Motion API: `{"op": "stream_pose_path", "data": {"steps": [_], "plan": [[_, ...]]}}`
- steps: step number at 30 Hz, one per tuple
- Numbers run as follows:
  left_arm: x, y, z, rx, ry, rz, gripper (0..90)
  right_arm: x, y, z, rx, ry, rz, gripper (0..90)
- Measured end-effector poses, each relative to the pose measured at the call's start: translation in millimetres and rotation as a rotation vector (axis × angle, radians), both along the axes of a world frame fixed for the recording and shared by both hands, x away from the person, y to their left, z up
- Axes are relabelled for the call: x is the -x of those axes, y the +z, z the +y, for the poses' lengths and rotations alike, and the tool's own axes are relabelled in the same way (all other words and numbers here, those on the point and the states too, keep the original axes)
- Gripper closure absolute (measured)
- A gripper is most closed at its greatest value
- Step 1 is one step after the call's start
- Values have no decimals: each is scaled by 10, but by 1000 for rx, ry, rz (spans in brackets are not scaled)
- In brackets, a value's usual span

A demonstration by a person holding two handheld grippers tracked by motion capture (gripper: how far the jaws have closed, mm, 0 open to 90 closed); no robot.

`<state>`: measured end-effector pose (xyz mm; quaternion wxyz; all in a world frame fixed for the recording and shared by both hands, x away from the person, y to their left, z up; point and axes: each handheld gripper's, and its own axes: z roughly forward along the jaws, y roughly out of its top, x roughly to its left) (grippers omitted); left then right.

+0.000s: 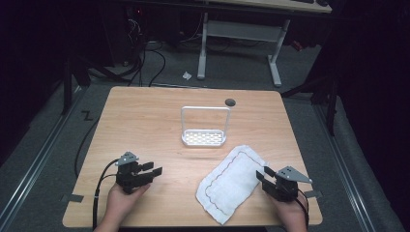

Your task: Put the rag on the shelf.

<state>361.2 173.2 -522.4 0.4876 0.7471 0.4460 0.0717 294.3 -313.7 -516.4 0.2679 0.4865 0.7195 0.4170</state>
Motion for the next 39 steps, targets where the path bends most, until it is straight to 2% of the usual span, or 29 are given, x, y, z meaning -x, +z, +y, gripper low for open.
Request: {"op": "stream_pose_path", "data": {"steps": [8, 13, 17, 19, 22, 23, 24, 27, 32, 36, 39], "plan": [[-30, -12, -48, -16, 8, -14, 475, 18, -86, -36, 25, -2, 26, 585], [-12, -38, -138, -38, -11, -22, 479, 32, -99, -119, 2, -13, 30, 587], [6, -47, -231, -30, -45, -23, 593, 18, -98, -171, -15, -26, 33, 609], [22, -45, -287, -19, -77, -25, 719, 7, -96, -188, -17, -26, 30, 617], [70, -26, -432, -69, -100, -66, 870, 5, -91, -198, -21, -25, 30, 619], [79, -22, -482, -69, -106, -74, 896, 6, -90, -197, -21, -23, 30, 623], [80, -15, -528, -61, -118, -69, 899, 7, -88, -196, -20, -20, 28, 625], [105, 8, -672, -85, -150, -89, 900, 13, -80, -195, -22, -16, 23, 626], [98, -13, -963, -99, -202, -75, 899, 19, -99, -197, -20, -13, 32, 626], [75, 33, -1220, -59, -237, -69, 899, 18, -96, -184, -12, -7, 29, 626], [78, 53, -1449, -71, -293, -69, 900, 13, -96, -182, -13, -3, 29, 626]]}}
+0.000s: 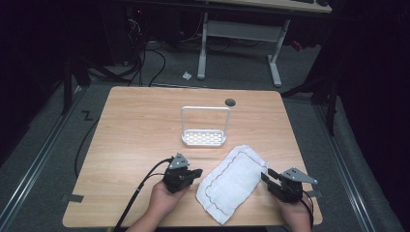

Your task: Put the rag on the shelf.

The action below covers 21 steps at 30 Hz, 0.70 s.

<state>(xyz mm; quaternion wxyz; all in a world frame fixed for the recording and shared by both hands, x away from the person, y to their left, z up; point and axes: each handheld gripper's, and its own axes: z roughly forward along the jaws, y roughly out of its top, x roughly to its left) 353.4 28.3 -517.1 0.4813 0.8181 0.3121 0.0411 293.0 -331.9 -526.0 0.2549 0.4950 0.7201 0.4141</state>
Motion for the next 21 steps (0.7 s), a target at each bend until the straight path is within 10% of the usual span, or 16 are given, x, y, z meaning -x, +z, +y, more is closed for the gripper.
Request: {"op": "stream_pose_path", "data": {"steps": [10, 21], "plan": [[204, -159, -93, -133, -122, 36, 900, -1, -17, 13, -8, 19, 14, 655], [614, -196, 312, -112, -148, 77, 899, -38, -24, 244, 19, 80, 41, 732]]}}
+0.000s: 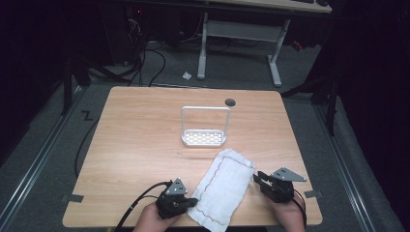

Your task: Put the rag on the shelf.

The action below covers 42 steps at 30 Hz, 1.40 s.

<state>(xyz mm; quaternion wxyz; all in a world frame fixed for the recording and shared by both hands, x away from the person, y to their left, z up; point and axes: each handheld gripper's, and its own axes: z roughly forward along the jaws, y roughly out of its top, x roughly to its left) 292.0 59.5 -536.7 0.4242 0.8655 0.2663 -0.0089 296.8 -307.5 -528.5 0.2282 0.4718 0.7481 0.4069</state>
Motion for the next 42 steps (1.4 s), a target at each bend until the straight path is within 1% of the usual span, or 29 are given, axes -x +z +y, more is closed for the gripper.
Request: {"op": "stream_pose_path", "data": {"steps": [1, 2, 3, 4, 5, 7, 8, 10, 11, 13, 14, 15, 17, 19, 21, 24, 27, 32, 34, 36, 37, 39, 42], "plan": [[14, -8, 31, 11, 3, 0, 900, -4, 3, 35, 2, 7, 3, 742], [15, -15, 51, 28, 9, 10, 898, -13, 8, 91, 16, 18, 5, 755], [2, -23, 88, 66, 18, 29, 878, -21, 10, 118, 29, 20, 3, 768], [-13, -24, 123, 93, 26, 44, 846, -37, 14, 148, 49, 20, 5, 788], [-42, -14, 186, 128, 48, 50, 838, -53, 17, 168, 61, 19, 8, 800], [-96, 29, 289, 169, 97, 30, 822, -97, 10, 221, 94, 17, 25, 844], [-118, 47, 328, 179, 115, 21, 807, -120, 0, 243, 108, 15, 35, 854], [-175, 83, 436, 200, 173, -9, 778, -176, -25, 278, 122, 24, 55, 875], [-193, 90, 467, 200, 188, -16, 777, -212, -43, 314, 134, 27, 68, 886], [-237, 101, 541, 206, 227, -27, 767, -261, -50, 359, 139, 37, 64, 896], [-251, 104, 561, 207, 234, -28, 763, -294, -49, 405, 137, 44, 68, 900], [-274, 104, 579, 215, 245, -25, 761, -318, -52, 434, 143, 54, 61, 900], [-297, 107, 590, 216, 258, -33, 757, -364, -57, 535, 148, 75, 55, 900], [-316, 107, 592, 205, 268, -42, 751, -407, -62, 670, 143, 100, 53, 900], [-326, 100, 591, 205, 275, -43, 743, -439, -62, 792, 154, 135, 47, 900], [-335, 86, 593, 183, 289, -53, 732, -454, -67, 959, 151, 173, 44, 900], [-345, 75, 601, 181, 301, -49, 724, -433, -69, 1090, 154, 218, 39, 900], [-359, 59, 605, 182, 312, -48, 712, -367, -77, 1136, 147, 254, 34, 898], [-368, 49, 601, 176, 318, -49, 698, -356, -83, 1141, 152, 254, 22, 898], [-371, 42, 596, 176, 322, -49, 690, -357, -84, 1141, 150, 252, 25, 898], [-372, 38, 595, 169, 321, -51, 689, -357, -85, 1141, 149, 251, 25, 897], [-374, 29, 585, 166, 333, -51, 689, -366, -88, 1144, 149, 252, 23, 897], [-373, 32, 571, 160, 335, -58, 680, -387, -89, 1160, 160, 252, 14, 897]]}}
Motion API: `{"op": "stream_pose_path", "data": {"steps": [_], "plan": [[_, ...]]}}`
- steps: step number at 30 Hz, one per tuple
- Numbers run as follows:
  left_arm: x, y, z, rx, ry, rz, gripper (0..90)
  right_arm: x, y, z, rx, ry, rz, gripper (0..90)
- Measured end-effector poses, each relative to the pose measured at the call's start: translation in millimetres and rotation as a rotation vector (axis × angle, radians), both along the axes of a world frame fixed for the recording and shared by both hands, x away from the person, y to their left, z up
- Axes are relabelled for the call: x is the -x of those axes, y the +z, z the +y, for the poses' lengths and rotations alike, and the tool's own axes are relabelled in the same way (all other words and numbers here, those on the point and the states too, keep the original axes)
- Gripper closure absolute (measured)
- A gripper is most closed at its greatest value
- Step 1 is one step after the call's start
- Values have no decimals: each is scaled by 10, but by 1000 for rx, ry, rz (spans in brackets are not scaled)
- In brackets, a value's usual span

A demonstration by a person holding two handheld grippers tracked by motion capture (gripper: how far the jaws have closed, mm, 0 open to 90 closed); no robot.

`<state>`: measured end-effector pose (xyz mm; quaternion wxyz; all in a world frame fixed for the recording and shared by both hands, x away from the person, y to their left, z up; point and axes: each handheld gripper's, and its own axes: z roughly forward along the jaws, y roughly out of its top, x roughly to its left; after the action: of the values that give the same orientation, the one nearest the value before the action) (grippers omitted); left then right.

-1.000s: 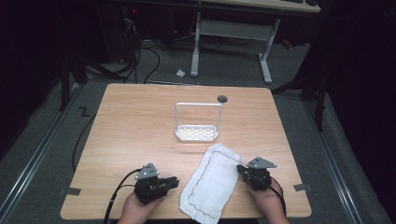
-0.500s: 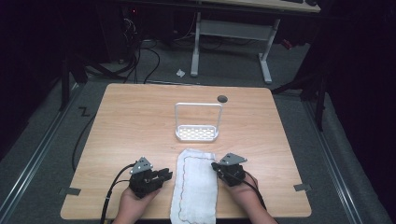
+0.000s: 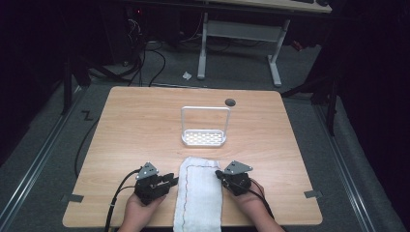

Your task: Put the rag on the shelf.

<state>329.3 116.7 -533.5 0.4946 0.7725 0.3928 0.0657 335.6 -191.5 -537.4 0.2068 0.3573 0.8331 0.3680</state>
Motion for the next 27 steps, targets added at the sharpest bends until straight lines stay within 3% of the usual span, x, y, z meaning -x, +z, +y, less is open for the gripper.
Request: {"op": "stream_pose_path", "data": {"steps": [4, 8, 14, 18, 20, 25, 27], "plan": [[-3, 19, -17, -22, 9, -37, 644, 22, 22, -12, 8, -6, -26, 805], [-72, 17, -20, -42, 61, -66, 558, 28, 55, -124, -27, -44, -62, 710], [-251, 5, -152, -48, 113, -69, 477, -16, 44, -250, -89, -88, -37, 669], [-402, -7, -339, -93, 135, -59, 487, -12, 70, -278, -110, -100, -47, 677], [-471, -3, -434, -144, 147, -61, 506, -3, 74, -281, -111, -105, -46, 676], [-601, -28, -579, -193, 152, -31, 600, 1, 70, -287, -105, -105, -46, 655], [-636, -53, -591, -181, 155, -1, 631, -1, 68, -286, -103, -103, -48, 645]]}}
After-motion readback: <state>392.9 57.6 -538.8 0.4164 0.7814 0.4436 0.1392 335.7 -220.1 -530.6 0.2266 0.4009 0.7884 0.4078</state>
